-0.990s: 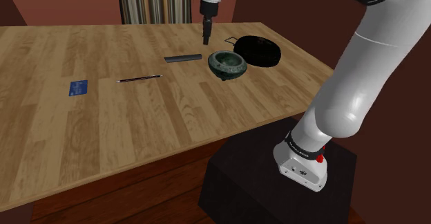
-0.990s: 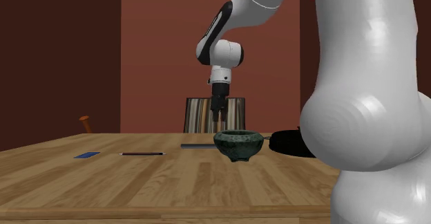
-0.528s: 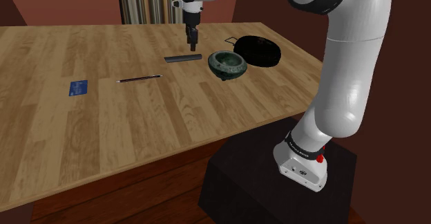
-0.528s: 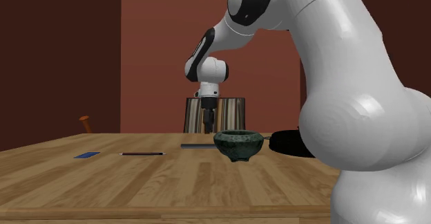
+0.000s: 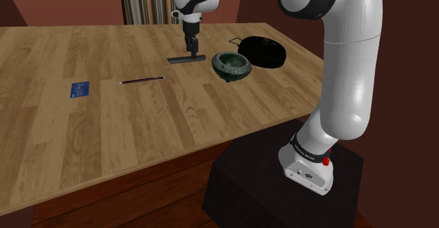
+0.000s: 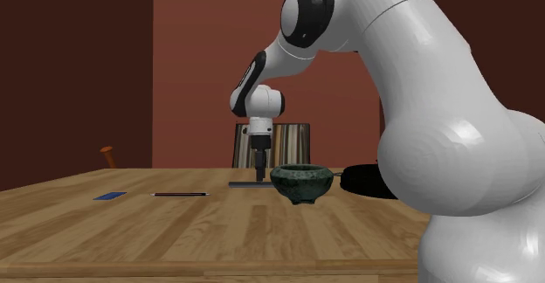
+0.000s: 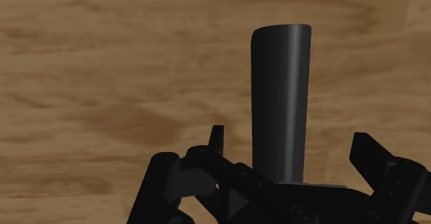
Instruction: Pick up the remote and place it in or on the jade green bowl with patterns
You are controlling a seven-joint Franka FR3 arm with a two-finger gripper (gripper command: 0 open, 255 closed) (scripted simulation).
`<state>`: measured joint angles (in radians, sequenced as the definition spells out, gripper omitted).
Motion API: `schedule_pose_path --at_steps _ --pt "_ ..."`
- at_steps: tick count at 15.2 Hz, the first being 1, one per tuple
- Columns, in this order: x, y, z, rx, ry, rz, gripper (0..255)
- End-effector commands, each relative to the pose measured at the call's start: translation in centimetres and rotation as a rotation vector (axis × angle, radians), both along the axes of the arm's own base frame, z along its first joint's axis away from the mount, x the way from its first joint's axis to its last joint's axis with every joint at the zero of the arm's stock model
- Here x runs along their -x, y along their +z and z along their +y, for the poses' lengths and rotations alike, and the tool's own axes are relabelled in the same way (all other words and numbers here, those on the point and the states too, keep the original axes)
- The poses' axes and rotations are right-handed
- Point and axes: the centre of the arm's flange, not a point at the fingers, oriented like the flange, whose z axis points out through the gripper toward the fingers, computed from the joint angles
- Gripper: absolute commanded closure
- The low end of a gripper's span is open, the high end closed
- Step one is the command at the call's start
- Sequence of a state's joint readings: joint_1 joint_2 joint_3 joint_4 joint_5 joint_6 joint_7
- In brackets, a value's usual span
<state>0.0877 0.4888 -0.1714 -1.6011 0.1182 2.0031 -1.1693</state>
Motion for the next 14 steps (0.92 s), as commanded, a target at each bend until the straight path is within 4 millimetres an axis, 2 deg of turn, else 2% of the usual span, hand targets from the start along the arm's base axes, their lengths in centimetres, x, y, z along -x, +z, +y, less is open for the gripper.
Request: schedule_pose_path --at_steps 1,9,10,14 --pt "-0.02 -1.37 0.02 0.0 0.0 0.0 0" --pt "-0.01 -1.37 0.03 0.0 0.0 0.0 0" --pt "-0.01 -1.37 0.03 0.0 0.0 0.0 255" --pt "-0.03 -1.34 -0.01 0.0 0.0 0.0 255"
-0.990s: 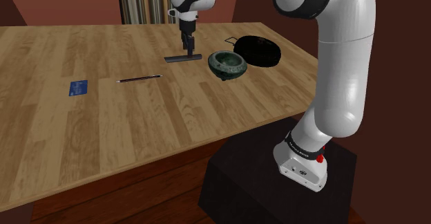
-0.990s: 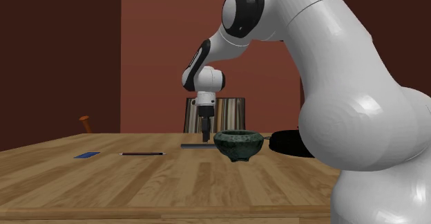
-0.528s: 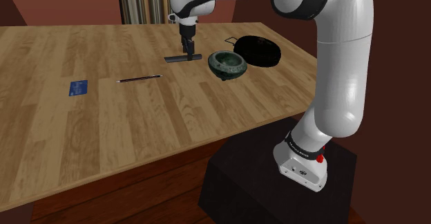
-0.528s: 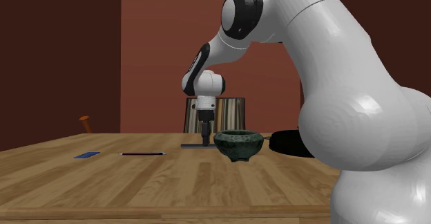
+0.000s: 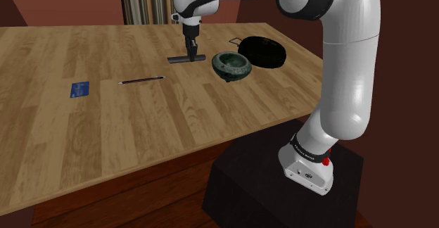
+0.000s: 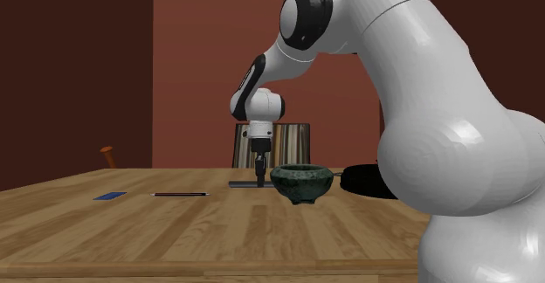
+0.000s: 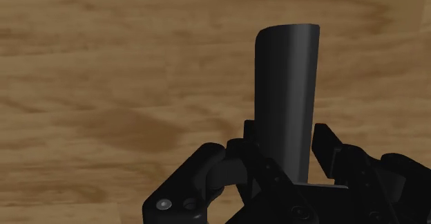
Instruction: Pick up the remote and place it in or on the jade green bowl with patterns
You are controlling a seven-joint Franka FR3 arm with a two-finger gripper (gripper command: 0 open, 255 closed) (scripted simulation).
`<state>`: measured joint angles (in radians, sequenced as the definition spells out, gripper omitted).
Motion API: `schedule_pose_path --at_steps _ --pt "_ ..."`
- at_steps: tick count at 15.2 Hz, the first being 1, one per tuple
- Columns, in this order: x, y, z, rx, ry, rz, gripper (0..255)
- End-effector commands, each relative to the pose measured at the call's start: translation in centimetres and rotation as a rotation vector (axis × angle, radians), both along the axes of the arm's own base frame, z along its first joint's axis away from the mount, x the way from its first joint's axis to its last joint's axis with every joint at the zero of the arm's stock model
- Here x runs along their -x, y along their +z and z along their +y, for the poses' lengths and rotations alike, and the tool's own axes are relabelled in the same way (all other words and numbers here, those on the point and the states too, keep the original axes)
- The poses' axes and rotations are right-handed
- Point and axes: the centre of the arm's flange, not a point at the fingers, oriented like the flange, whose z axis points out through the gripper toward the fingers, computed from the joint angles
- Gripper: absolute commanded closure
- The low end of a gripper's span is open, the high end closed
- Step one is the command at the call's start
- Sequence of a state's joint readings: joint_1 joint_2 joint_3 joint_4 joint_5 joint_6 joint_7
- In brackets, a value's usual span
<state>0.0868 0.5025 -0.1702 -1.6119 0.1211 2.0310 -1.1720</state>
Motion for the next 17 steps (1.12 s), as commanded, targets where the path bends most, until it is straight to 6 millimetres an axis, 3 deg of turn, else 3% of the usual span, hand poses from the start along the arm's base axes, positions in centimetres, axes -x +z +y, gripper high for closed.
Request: schedule_pose_path --at_steps 1,5,17 --pt "0.0 -0.1 0.0 0.0 0.0 0.003 255" --pt "0.1 -0.2 0.1 0.0 0.0 0.003 255" --pt "0.1 6.1 0.1 0.0 0.0 0.003 255"
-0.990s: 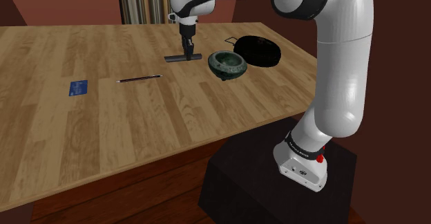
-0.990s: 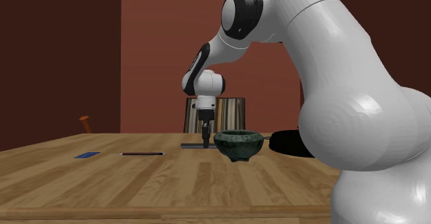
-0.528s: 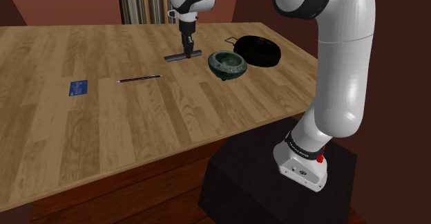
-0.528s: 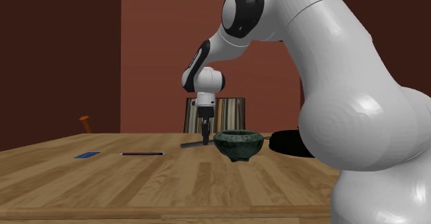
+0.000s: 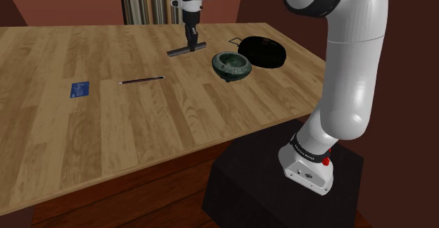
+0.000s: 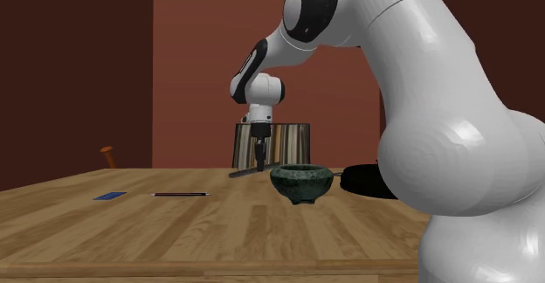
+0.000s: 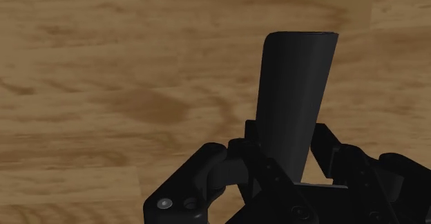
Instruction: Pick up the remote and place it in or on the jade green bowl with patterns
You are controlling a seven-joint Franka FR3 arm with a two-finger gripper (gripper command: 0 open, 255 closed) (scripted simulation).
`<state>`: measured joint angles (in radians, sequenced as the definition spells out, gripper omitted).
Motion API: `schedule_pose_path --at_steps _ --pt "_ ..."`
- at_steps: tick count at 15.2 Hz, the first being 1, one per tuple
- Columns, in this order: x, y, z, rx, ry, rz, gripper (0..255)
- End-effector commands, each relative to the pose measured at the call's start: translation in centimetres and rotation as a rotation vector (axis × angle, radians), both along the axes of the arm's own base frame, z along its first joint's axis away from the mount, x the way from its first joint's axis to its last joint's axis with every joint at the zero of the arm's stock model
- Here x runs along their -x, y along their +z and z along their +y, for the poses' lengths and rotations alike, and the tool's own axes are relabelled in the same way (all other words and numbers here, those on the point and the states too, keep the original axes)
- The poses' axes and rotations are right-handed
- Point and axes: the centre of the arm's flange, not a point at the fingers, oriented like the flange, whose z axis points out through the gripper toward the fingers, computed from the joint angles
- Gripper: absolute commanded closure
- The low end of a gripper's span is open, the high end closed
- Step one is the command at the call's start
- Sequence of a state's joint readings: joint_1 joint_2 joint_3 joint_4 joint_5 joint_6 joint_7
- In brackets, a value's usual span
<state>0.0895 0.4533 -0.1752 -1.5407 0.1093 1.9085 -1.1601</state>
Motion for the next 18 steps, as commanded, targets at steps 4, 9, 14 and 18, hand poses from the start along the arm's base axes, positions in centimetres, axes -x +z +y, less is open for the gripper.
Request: schedule_pose_path --at_steps 4,9,14,18 --pt "0.1 2.7 -0.1 0.0 0.0 0.0 255" --pt "0.1 5.3 -0.1 0.0 0.0 0.0 255" --pt "0.1 7.9 -0.1 0.0 0.0 0.0 255" --pt "0.1 10.1 -0.1 0.0 0.0 0.0 255"
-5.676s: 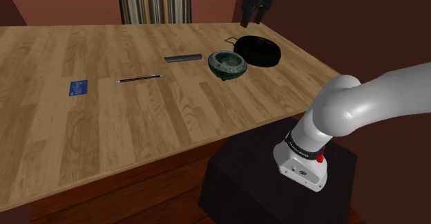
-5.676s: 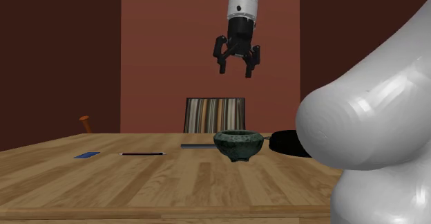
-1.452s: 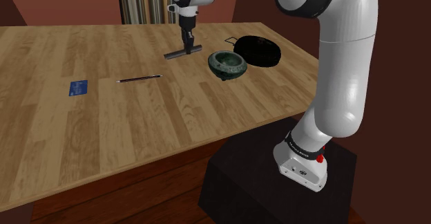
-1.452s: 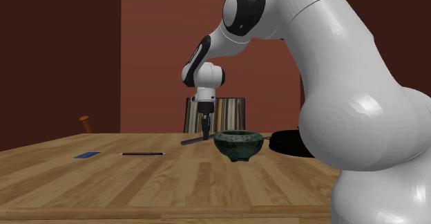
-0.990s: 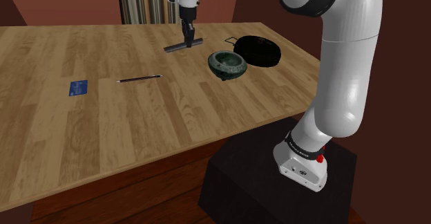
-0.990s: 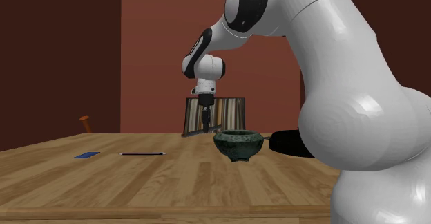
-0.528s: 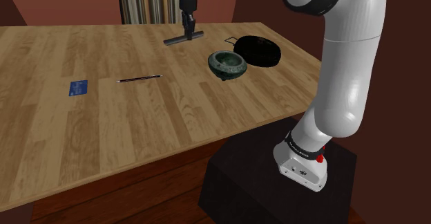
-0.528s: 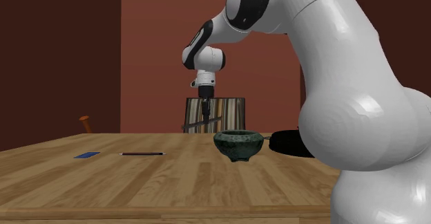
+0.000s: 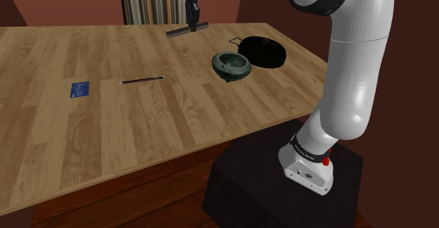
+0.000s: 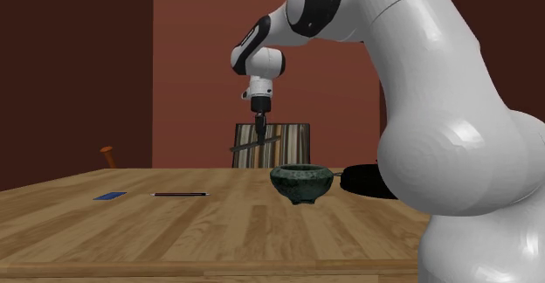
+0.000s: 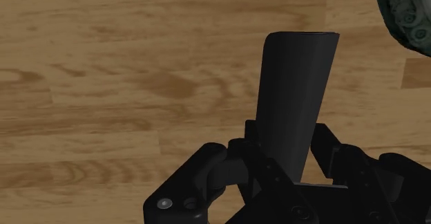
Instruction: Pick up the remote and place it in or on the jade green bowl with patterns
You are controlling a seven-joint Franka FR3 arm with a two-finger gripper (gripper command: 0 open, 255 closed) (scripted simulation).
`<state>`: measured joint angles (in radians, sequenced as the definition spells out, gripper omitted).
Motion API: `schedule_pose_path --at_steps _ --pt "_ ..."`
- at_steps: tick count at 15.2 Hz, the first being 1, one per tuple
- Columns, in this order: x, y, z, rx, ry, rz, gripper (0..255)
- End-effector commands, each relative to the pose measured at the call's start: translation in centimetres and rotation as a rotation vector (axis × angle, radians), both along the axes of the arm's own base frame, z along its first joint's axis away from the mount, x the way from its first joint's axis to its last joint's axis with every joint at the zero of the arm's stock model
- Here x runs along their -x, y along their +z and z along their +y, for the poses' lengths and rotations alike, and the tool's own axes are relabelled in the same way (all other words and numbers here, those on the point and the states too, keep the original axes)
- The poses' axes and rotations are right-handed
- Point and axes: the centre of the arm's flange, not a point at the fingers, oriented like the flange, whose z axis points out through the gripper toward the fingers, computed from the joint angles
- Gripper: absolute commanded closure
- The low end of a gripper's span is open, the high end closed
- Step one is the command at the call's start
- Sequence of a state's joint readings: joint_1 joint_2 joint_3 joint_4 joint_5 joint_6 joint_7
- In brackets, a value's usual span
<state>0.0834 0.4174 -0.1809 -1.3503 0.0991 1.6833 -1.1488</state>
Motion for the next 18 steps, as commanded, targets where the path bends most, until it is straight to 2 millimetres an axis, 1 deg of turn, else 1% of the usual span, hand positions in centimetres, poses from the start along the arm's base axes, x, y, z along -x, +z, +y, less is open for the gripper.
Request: schedule_pose_path --at_steps 1,3,18 --pt "0.0 1.0 0.0 0.0 0.0 0.0 255" --pt "0.0 2.0 0.0 0.0 0.0 0.0 255" --pt "19.5 1.2 -3.6 0.0 0.0 0.0 255"
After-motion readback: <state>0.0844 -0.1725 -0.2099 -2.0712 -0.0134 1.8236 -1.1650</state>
